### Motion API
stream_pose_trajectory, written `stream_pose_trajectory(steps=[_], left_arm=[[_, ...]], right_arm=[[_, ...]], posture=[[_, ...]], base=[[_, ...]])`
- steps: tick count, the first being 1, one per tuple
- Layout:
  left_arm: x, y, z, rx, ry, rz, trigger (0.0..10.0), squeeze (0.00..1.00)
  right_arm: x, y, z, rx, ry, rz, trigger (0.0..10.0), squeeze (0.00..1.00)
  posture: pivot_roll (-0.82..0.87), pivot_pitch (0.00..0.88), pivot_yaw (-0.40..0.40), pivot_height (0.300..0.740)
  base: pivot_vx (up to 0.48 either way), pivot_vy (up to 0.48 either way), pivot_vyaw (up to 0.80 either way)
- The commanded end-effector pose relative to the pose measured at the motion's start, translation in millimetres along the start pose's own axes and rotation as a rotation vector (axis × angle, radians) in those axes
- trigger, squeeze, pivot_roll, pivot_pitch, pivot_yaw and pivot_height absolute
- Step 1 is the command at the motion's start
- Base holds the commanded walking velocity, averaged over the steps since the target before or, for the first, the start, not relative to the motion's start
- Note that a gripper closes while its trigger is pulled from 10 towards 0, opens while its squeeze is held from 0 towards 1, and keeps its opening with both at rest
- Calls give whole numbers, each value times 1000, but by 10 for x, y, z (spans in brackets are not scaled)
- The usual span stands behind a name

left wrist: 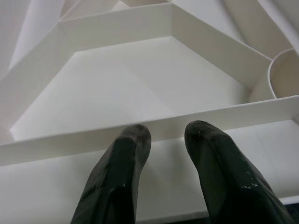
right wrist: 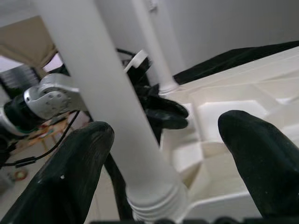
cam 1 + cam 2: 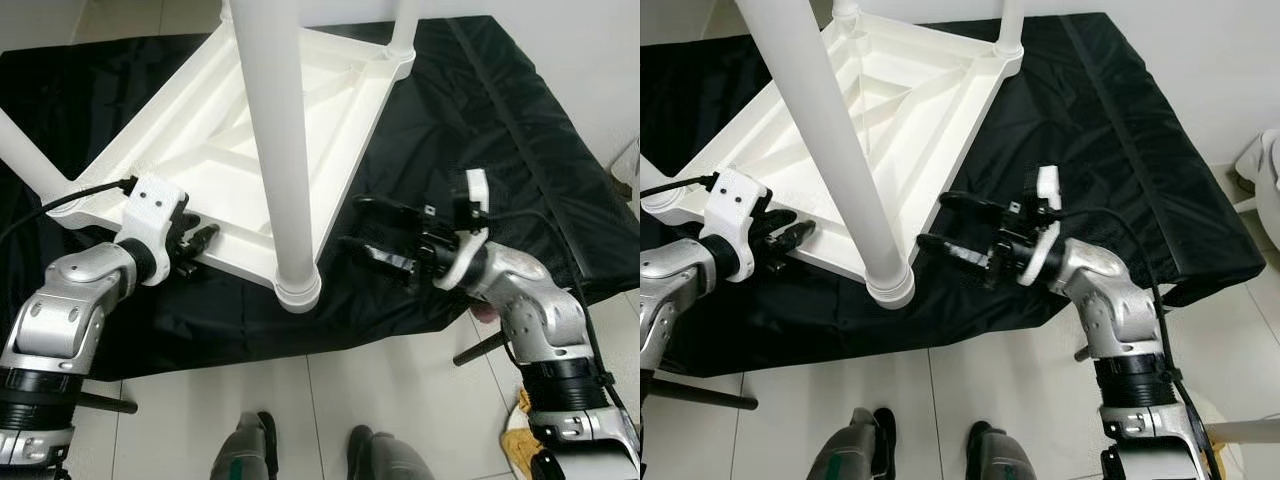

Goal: Building children table

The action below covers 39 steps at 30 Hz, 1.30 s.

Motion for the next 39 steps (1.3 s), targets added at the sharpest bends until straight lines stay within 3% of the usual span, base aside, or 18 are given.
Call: stream_pose_trajectory(steps=[1, 6, 16, 24, 29, 30, 31, 32, 39], left_arm=[[-16, -33, -51, 7, -36, 2, 10000, 0], [16, -26, -110, 7, -42, 3, 10000, 0], [22, -7, -127, 6, -33, 22, 10000, 0], [-14, 12, -116, 4, -44, 38, 10000, 0], [-12, 34, -106, -3, -46, 43, 10000, 0], [-8, 39, -102, -4, -45, 44, 10000, 0], [-8, 39, -102, -4, -45, 44, 10000, 0], [-6, 44, -99, -5, -46, 45, 10000, 0], [-30, 80, -70, -20, -56, 50, 10000, 0]], right_arm=[[14, -40, 12, 26, 18, -4, 10000, 0], [43, -112, 155, 85, 88, -28, 10000, 0], [21, -185, 372, 112, 105, -62, 10000, 0], [-53, -315, 568, 132, 32, -75, 10000, 0], [-56, -368, 603, 149, 12, -63, 10000, 0], [-67, -398, 602, 165, 5, -41, 5608, 0], [-67, -398, 602, 165, 5, -41, 5608, 0], [-76, -415, 599, 173, 0, -29, 0, 0], [-102, -381, 530, 123, -13, 20, 0, 0]], posture=[[39, 185, 12, 740], [51, 185, -7, 740], [56, 180, -17, 740], [55, 173, -20, 740], [54, 168, -21, 740], [52, 166, -21, 740], [52, 166, -21, 740], [51, 165, -20, 740], [42, 157, -17, 740]], base=[[0, 0, 0], [0, 0, 0], [0, 0, 0], [0, 0, 0], [0, 0, 0], [0, 0, 0], [0, 0, 0], [0, 0, 0], [0, 0, 0]])
Point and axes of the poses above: a point about 5 cm out from each wrist's last joint towards the gripper, its own z axis pointing out of the wrist towards the gripper, its own y axis along the axis of the wrist's last joint, x = y × z, the point moved 3 cm from there along z, pointing out of the wrist towards the gripper, and after that the axes turned 12 degrees about z, right-handed, at the moved point
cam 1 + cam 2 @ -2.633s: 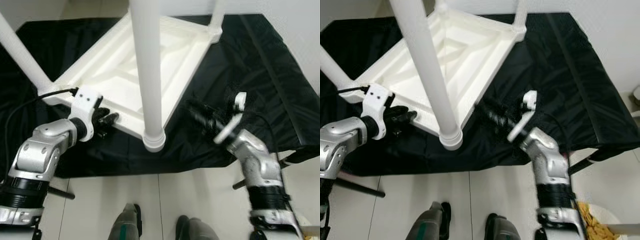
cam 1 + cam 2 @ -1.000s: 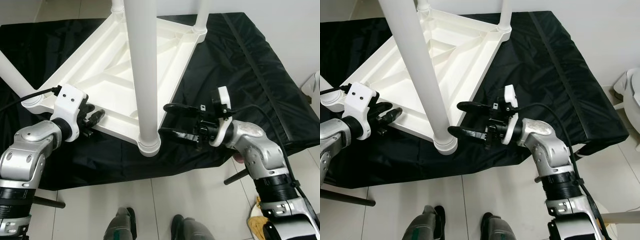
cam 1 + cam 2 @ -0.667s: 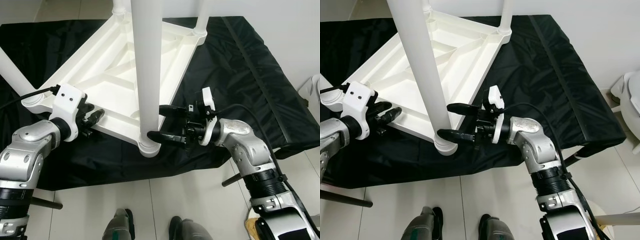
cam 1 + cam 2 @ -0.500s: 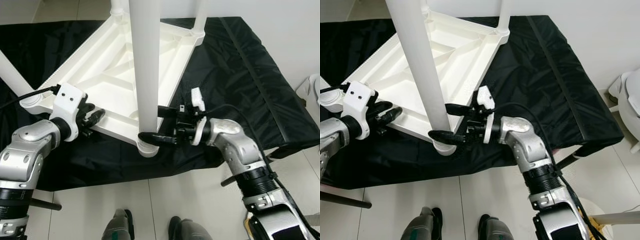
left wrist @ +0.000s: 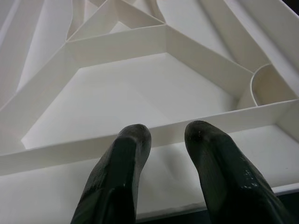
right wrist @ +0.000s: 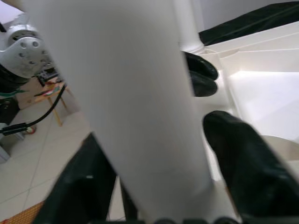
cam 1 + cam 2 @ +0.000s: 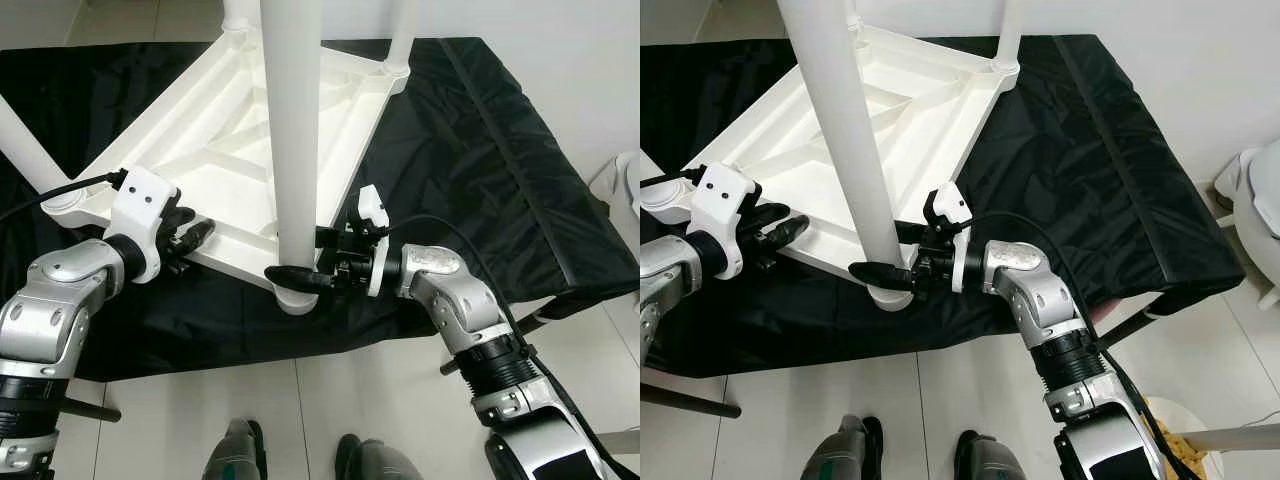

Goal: Building children table

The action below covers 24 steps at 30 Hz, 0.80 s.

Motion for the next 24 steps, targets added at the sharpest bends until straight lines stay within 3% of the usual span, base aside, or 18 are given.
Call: stream_pose_trajectory(steps=[1, 2, 10, 20, 21, 22, 23, 24], left_arm=[[-40, 19, 7, -5, -36, 18, 10000, 0], [-71, 42, 42, -14, -49, 23, 10000, 0], [-157, 78, 142, -33, -82, 48, 10000, 0], [-263, 150, 260, -59, -123, 81, 10000, 0], [-276, 180, 297, -71, -133, 88, 10000, 0], [-276, 180, 297, -71, -133, 88, 10000, 0], [-288, 189, 318, -73, -141, 89, 10000, 0], [-309, 201, 336, -78, -148, 99, 10000, 0]], right_arm=[[-51, 5, -68, -14, -37, 14, 0, 0], [-123, 11, -180, -27, -99, 12, 0, 0], [-373, 5, -505, -78, -327, 31, 0, 0], [-526, 31, -698, -109, -464, 34, 0, 0], [-590, 43, -754, -108, -523, 19, 824, 0], [-590, 43, -754, -108, -523, 19, 824, 0], [-624, 53, -781, -109, -559, 8, 1882, 0], [-659, 59, -798, -117, -596, 9, 10000, 0]], posture=[[42, 157, -17, 740], [30, 153, -10, 740], [19, 152, 4, 740], [3, 164, 19, 740], [-2, 170, 25, 740], [-2, 170, 25, 740], [-3, 177, 32, 740], [-2, 179, 36, 740]], base=[[0, 0, 0], [0, 0, 0], [0, 0, 0], [0, 0, 0], [0, 0, 0], [0, 0, 0], [0, 0, 0], [0, 0, 0]])
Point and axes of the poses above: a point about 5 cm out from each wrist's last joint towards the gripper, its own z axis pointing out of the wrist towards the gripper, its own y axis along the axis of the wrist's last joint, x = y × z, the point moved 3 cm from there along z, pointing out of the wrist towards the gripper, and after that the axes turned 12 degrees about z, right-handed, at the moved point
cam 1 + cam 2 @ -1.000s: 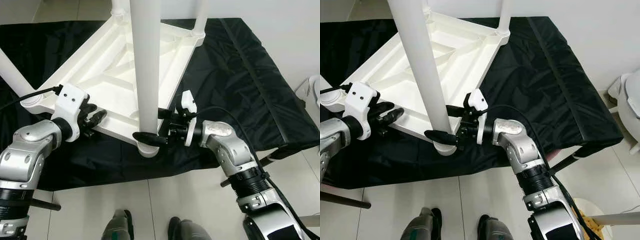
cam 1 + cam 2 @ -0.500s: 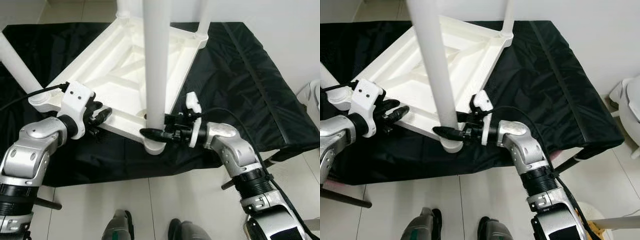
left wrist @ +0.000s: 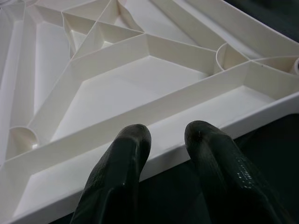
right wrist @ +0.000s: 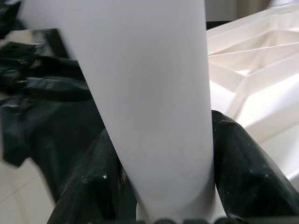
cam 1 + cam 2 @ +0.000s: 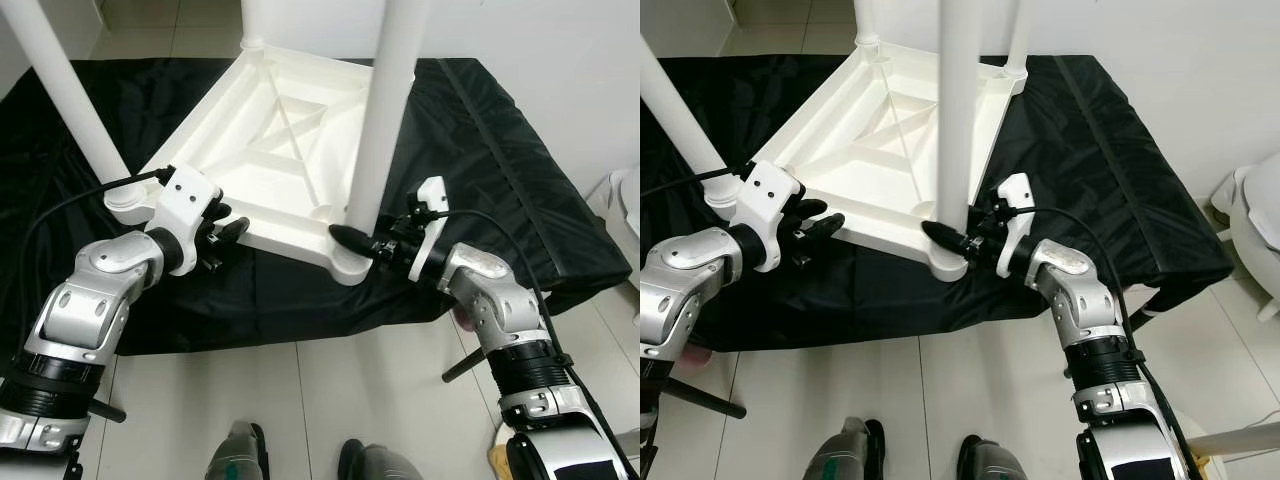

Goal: Building children table

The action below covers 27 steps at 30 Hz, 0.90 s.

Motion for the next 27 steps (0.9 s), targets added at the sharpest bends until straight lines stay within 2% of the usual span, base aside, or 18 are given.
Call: stream_pose_trajectory(steps=[1, 7, 17, 18, 19, 23, 27], left_arm=[[-95, 25, 40, -18, -72, 20, 10000, 0], [-187, 70, 135, -24, -81, 30, 10000, 0], [-137, 94, 226, -21, -13, -19, 10000, 0], [-112, 82, 237, -14, 5, -32, 10000, 0], [-71, 60, 245, -3, 24, -47, 10000, 0], [32, 35, 229, 8, 59, -61, 10000, 0], [68, 30, 208, 11, 65, -55, 10000, 0]], right_arm=[[-155, -8, -60, -5, -106, 22, 10000, 0], [-205, 0, -15, -72, -218, 46, 10000, 0], [-109, -67, 62, -110, -246, 63, 10000, 0], [-77, -81, 72, -114, -228, 73, 10000, 753], [-43, -87, 76, -123, -200, 80, 10000, 1000], [-61, -76, 54, -140, -213, 69, 10000, 1000], [-75, -57, 33, -142, -210, 66, 10000, 1000]], posture=[[-2, 179, 36, 740], [10, 180, 44, 740], [11, 182, 43, 740], [9, 182, 43, 740], [9, 183, 42, 740], [12, 186, 40, 740], [13, 188, 40, 740]], base=[[0, 0, 0], [0, 0, 0], [0, 0, 0], [0, 0, 0], [0, 0, 0], [0, 0, 0], [0, 0, 0]])
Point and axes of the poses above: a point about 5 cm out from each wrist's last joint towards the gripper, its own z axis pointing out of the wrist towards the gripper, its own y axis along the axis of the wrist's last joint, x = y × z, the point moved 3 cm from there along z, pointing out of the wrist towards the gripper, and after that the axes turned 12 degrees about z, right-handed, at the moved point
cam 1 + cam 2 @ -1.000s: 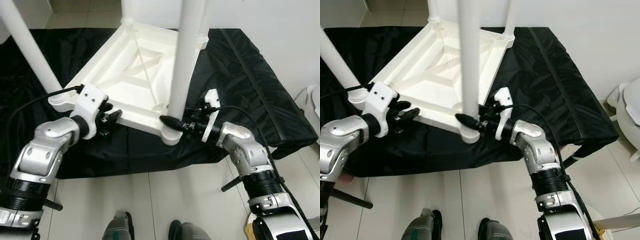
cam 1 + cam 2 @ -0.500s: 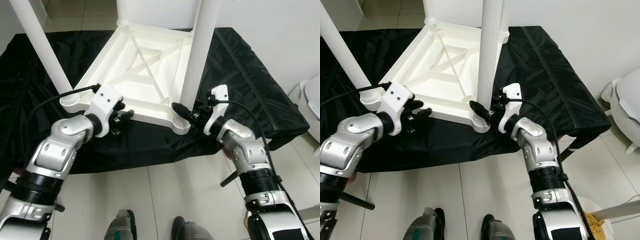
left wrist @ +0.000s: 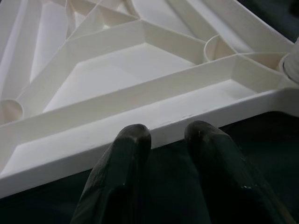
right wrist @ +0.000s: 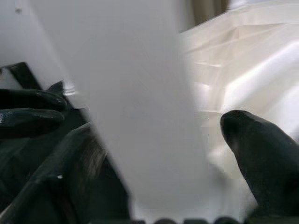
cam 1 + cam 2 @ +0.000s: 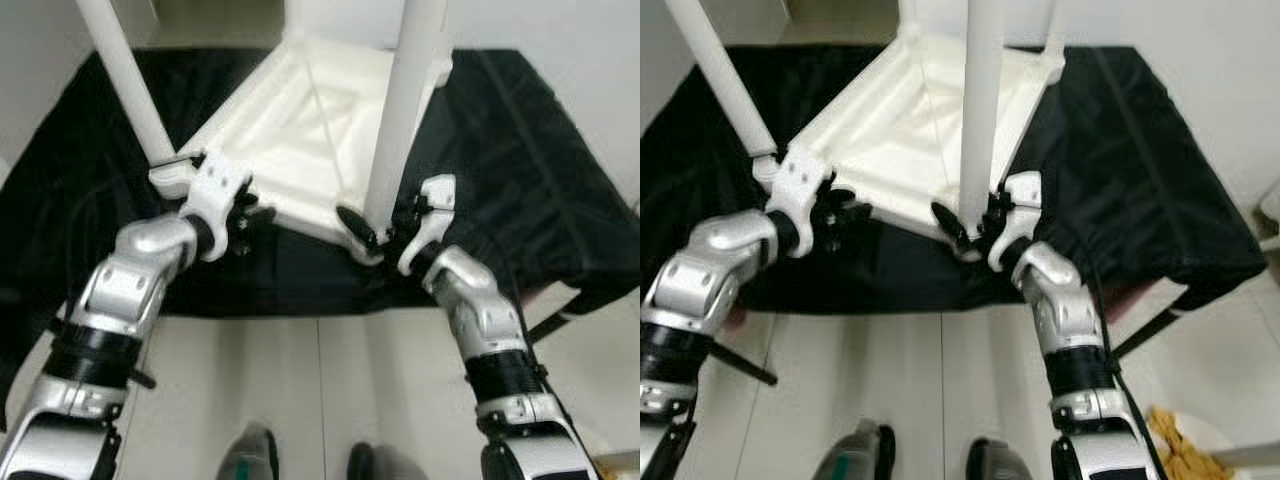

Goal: Building children table

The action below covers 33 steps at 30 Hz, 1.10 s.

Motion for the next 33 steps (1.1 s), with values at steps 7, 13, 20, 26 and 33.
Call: stream_pose_trajectory(steps=[7, 13, 20, 26, 33], left_arm=[[141, -95, -56, 52, 86, 16, 10000, 0], [176, -113, -81, 48, 88, 41, 10000, 0], [167, -73, -83, 17, 17, 55, 10000, 0], [156, 45, -35, -38, -25, 5, 10000, 1000], [59, 26, -32, -35, -85, 66, 10000, 0]], right_arm=[[-40, 104, -67, -85, -8, 4, 10000, 0], [19, 127, -157, -95, 64, -26, 10000, 0], [97, 157, -196, -92, 145, -11, 10000, 0], [125, 130, -158, -57, 171, -36, 10000, 1000], [141, 192, -159, -71, 193, -46, 10000, 0]], posture=[[17, 188, 42, 740], [15, 184, 42, 740], [12, 180, 26, 740], [13, 170, 14, 740], [8, 161, 15, 740]], base=[[0, 0, 0], [0, 0, 0], [0, 0, 0], [0, 0, 0], [0, 0, 0]])
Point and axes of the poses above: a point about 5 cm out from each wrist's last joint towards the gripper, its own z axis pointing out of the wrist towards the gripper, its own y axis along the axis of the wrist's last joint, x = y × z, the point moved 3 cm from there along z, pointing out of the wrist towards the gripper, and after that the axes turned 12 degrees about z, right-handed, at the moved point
